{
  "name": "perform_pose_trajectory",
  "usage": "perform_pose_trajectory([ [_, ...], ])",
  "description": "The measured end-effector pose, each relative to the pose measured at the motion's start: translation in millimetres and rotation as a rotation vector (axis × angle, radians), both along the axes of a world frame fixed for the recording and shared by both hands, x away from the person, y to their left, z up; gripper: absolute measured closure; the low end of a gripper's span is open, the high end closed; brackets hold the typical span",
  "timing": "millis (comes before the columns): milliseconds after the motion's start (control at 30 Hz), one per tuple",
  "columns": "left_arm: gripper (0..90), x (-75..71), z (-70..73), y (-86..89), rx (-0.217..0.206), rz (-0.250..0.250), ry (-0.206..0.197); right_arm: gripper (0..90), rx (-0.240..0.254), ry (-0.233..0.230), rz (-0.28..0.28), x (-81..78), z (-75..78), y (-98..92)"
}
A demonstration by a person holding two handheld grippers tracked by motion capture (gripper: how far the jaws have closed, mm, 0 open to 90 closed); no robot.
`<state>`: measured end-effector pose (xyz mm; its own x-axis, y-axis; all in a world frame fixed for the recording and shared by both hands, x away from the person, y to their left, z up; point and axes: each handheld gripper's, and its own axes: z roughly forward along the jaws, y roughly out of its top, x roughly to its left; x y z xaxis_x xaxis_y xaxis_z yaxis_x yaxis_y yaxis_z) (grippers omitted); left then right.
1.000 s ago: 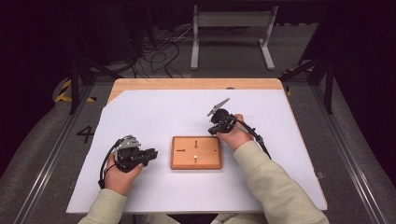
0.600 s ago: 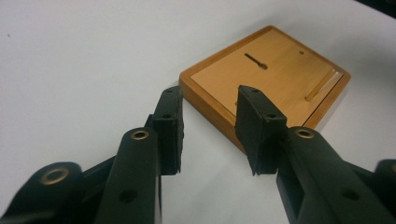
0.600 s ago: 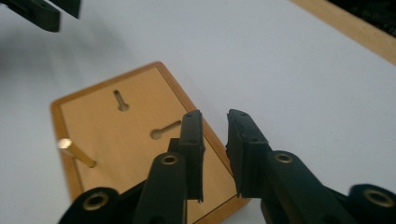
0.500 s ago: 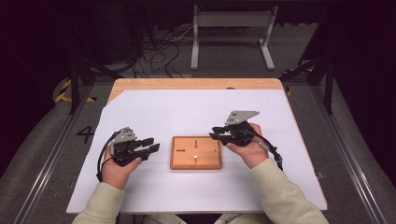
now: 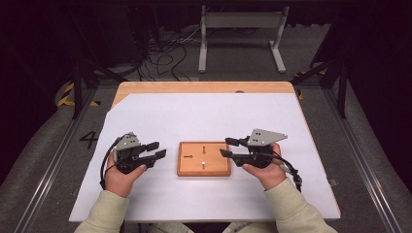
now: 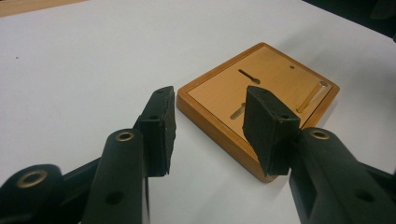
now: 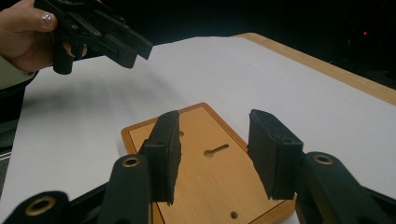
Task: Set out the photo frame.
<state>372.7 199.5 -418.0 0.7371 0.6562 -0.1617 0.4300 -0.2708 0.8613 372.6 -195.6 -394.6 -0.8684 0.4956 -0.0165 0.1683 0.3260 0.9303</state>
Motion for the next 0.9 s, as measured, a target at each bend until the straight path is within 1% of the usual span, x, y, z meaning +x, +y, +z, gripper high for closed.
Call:
perform_pose_trajectory([
  [100,53.1,1.6,-1.1,1.2,-0.009,0.005,-0.002,50.2,0.026,0.004,-0.004,-3.3,-6.5,-3.3],
  [200,51.8,2.3,-0.5,1.0,-0.027,0.004,-0.001,49.9,0.019,0.018,0.003,-5.3,-9.1,-3.4],
  [267,51.1,2.3,-0.4,0.3,-0.029,0.003,-0.001,50.6,0.018,0.015,0.006,-6.2,-9.5,-3.1],
  [300,50.9,3.3,-0.9,-1.2,-0.021,-0.004,-0.003,53.6,0.023,0.01,0.027,-8.1,-10.9,-1.7],
  [367,50.6,4.3,-1.3,-1.7,-0.018,-0.007,-0.008,53.7,0.023,0.01,0.031,-8.5,-11.5,-0.8],
  [400,50.6,4.3,-1.7,-2.9,-0.019,-0.006,0.002,54.0,0.019,0.012,0.036,-9.0,-12.2,0.6],
  [467,50.4,5.4,-2.2,-3.7,-0.012,-0.011,-0.004,54.4,0.009,0.015,0.05,-9.6,-14.0,4.6],
  [500,50.3,5.1,-2.2,-4.3,-0.014,-0.008,0.003,54.5,0.0,0.011,0.055,-9.8,-14.9,7.1],
  [667,49.8,5.9,-2.6,-5.0,-0.016,-0.013,0.004,57.7,-0.038,-0.019,0.07,-11.8,-21.3,20.8],
  [700,49.7,6.4,-3.1,-5.0,-0.014,-0.017,0.007,57.9,-0.042,-0.008,0.073,-11.4,-22.6,22.7],
  [733,49.6,6.7,-3.6,-5.2,-0.013,-0.019,0.009,58.1,-0.048,0.021,0.087,-10.3,-25.1,25.8],
  [800,49.5,6.8,-4.2,-5.7,-0.013,-0.018,0.012,58.7,-0.047,0.045,0.107,-9.8,-28.2,30.3],
  [833,49.4,6.8,-4.9,-6.6,-0.015,-0.018,0.015,58.2,-0.055,0.058,0.118,-9.8,-30.2,34.1],
  [900,49.4,7.1,-5.2,-7.0,-0.01,-0.023,0.012,56.1,-0.065,0.066,0.127,-9.7,-32.7,39.2],
])
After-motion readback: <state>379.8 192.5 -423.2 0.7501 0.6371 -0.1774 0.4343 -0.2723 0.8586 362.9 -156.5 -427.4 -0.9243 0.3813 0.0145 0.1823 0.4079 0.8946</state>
